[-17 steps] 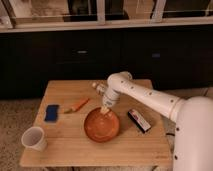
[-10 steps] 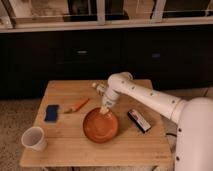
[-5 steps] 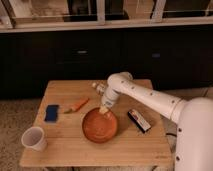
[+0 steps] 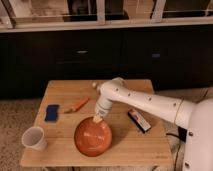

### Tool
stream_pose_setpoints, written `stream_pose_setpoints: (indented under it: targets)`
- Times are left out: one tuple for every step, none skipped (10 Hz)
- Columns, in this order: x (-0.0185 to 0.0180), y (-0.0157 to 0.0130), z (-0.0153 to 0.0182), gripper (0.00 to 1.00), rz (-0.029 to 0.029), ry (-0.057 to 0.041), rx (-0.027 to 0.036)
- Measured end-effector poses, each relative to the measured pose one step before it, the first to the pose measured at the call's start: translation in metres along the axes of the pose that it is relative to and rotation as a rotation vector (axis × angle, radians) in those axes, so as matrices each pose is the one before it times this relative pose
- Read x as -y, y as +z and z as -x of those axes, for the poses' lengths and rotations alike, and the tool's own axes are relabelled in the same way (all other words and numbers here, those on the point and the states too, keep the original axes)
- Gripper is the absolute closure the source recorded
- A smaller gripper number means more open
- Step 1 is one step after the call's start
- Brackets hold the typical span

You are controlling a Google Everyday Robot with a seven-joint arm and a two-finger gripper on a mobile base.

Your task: Drag the ceramic bowl in a circle

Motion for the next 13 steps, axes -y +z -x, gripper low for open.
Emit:
stream_pose_setpoints:
  targets:
    - [-0.00942, 0.00417, 0.01148, 0.98, 0.00953, -0.01262, -0.00468]
    - [-0.00436, 0.00294, 0.00677, 0.98, 0.01067, -0.01278, -0.00448]
    - [-0.00288, 0.00532, 0.00534, 0.98, 0.02057, -0.01317, -0.00862]
    - [-0.00611, 0.00617, 0.00449, 0.98, 0.01916, -0.01020, -0.00537]
    - [-0.00732, 0.00104, -0.00134, 0.98, 0.00597, 0.00327, -0.00213]
    - [-0.01324, 0.00110, -0.00430, 0.98, 0.00347, 0.00354, -0.00245]
    - [-0.01399, 0.00433, -0.01005, 0.98, 0.00357, 0.00698, -0.00359]
    - [-0.00537, 0.00149, -0.00855, 0.98, 0.00371, 0.01132, -0.00290]
    - [-0.00230, -0.00036, -0.01064, 0.98, 0.00617, 0.02045, -0.00158]
    - [0.00333, -0.00198, -0.01279, 0.98, 0.00461, 0.02021, -0.00034]
    - [0.01015, -0.00377, -0.01044, 0.98, 0.00336, 0.03095, -0.00008]
    - [0.00965, -0.00294, -0.00296, 0.98, 0.00162, 0.01551, -0.00118]
    - [0.01586, -0.00682, -0.00369, 0.98, -0.00172, 0.02230, 0.00121]
